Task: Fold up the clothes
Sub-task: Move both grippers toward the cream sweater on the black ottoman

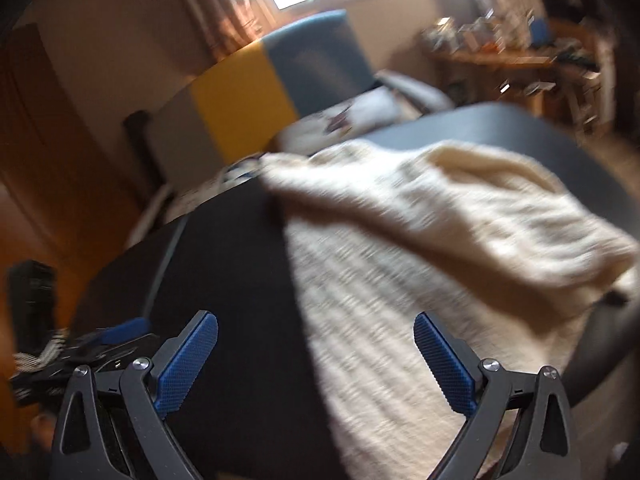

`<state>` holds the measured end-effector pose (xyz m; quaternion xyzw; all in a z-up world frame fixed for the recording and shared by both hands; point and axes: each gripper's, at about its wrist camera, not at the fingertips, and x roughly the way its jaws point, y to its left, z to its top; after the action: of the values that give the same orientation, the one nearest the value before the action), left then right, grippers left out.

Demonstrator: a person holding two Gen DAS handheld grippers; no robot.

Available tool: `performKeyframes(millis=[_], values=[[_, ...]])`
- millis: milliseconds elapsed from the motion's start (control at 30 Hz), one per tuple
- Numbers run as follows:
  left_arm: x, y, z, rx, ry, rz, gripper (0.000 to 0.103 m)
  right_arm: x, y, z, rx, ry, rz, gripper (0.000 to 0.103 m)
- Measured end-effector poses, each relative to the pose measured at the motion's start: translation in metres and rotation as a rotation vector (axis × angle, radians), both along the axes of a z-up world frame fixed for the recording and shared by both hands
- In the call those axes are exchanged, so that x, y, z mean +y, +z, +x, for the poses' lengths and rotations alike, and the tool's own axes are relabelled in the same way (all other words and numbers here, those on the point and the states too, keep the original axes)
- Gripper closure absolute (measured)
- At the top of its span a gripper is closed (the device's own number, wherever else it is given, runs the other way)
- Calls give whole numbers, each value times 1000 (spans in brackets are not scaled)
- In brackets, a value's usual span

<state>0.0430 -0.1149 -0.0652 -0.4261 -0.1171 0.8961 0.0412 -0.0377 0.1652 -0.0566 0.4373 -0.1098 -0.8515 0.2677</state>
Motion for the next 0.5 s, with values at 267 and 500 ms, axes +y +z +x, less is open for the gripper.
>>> performKeyframes(millis=[267, 500], values=[[-95, -39, 46, -80, 174, 38, 0, -50, 11, -40, 48, 158, 262, 31], [-161, -63, 77, -119, 323, 194, 1, -122, -7, -112, 129, 202, 624, 35]])
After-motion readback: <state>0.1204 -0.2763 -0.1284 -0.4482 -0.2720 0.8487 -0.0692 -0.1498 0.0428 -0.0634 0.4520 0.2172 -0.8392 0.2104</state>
